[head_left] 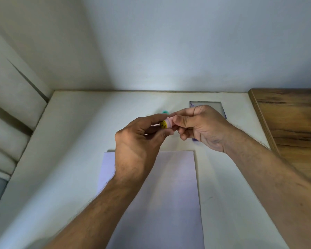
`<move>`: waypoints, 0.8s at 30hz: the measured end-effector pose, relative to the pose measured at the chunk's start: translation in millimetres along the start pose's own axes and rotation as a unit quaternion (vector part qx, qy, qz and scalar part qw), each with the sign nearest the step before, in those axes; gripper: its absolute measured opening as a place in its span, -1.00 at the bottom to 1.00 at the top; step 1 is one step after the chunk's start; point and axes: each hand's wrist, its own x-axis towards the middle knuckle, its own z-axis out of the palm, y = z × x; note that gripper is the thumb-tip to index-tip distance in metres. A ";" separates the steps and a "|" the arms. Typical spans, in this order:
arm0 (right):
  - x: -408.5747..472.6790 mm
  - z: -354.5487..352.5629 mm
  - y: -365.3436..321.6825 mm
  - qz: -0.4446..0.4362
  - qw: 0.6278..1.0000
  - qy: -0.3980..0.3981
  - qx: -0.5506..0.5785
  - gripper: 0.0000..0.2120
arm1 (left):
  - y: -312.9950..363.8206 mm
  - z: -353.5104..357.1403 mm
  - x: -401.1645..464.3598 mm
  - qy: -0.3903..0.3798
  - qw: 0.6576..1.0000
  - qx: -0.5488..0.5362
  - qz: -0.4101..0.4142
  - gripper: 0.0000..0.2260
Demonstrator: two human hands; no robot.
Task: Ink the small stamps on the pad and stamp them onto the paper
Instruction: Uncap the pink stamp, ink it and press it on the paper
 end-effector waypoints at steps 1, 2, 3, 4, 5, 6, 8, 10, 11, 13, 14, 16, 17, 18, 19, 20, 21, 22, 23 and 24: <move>-0.3 -0.7 -0.4 -0.005 1.000 0.005 -0.009 -0.69 | 0.8 0.3 0.6 0.003 0.999 -0.022 -0.034 -0.77; -0.6 -2.3 -0.9 -0.010 1.000 0.013 -0.020 -0.69 | 1.3 0.1 1.7 0.007 0.997 -0.040 -0.060 -0.77; -1.1 -4.0 -1.5 -0.014 0.999 0.023 -0.028 -0.71 | 1.1 -0.5 3.5 0.010 0.996 -0.054 -0.077 -0.78; -1.5 -5.9 -2.3 -0.018 0.999 0.035 -0.029 -0.73 | 0.9 -1.7 5.4 0.007 0.994 -0.061 -0.086 -0.78; -1.4 -7.6 -3.2 -0.022 0.998 0.047 -0.026 -0.76 | 0.5 -3.0 6.8 -0.002 0.994 -0.063 -0.088 -0.78; -1.4 -8.6 -4.0 -0.027 0.998 0.059 -0.022 -0.79 | -0.2 -4.3 7.4 -0.014 0.994 -0.061 -0.086 -0.77; -0.8 -9.5 -5.5 -0.030 0.996 0.079 -0.011 -0.84 | -2.8 -6.6 6.0 -0.041 0.996 -0.041 -0.074 -0.75; -0.7 -9.2 -5.6 -0.028 0.995 0.091 -0.006 -0.85 | -6.1 -7.7 2.3 -0.063 0.996 -0.016 -0.067 -0.74; -0.6 -8.8 -5.3 -0.027 0.995 0.094 -0.006 -0.85 | -8.0 -7.6 0.6 -0.070 0.995 -0.006 -0.070 -0.75; -0.4 -7.7 -5.1 -0.029 0.995 0.100 -0.009 -0.85 | -11.2 -6.1 -1.1 -0.077 0.993 0.020 -0.082 -0.77; -0.3 -7.3 -5.3 -0.031 0.994 0.103 -0.009 -0.86 | -12.7 -4.7 -1.4 -0.079 0.993 0.041 -0.083 -0.78; -0.2 -6.3 -5.7 -0.035 0.993 0.108 -0.010 -0.87 | -16.6 -1.7 -1.7 -0.084 0.988 0.103 -0.076 -0.79; 0.0 -6.1 -5.5 -0.035 0.993 0.110 -0.010 -0.87 | -18.8 -0.3 -1.9 -0.089 0.984 0.137 -0.068 -0.80; 0.0 -5.9 -5.4 -0.034 0.993 0.111 -0.011 -0.87 | -20.2 0.8 -2.5 -0.098 0.979 0.170 -0.058 -0.80; 0.0 -6.1 -4.9 -0.032 0.993 0.111 -0.012 -0.87 | -21.3 2.1 -3.2 -0.105 0.972 0.204 -0.051 -0.79; -0.3 -6.7 -4.5 -0.032 0.993 0.111 -0.016 -0.87 | -21.2 3.0 -4.0 -0.108 0.964 0.239 -0.044 -0.78; -0.7 -7.0 -4.2 -0.033 0.993 0.111 -0.022 -0.87 | -20.4 3.1 -4.4 -0.107 0.954 0.278 -0.036 -0.76; -1.1 -7.8 -3.8 -0.034 0.993 0.111 -0.029 -0.86 | -19.6 3.5 -4.3 -0.104 0.945 0.310 -0.026 -0.76; -1.3 -8.6 -3.3 -0.034 0.993 0.110 -0.034 -0.86 | -19.3 4.1 -3.9 -0.101 0.938 0.332 -0.014 -0.76; -1.5 -9.0 -2.7 -0.035 0.993 0.110 -0.037 -0.86 | -19.8 4.2 -2.9 -0.098 0.935 0.342 -0.002 -0.78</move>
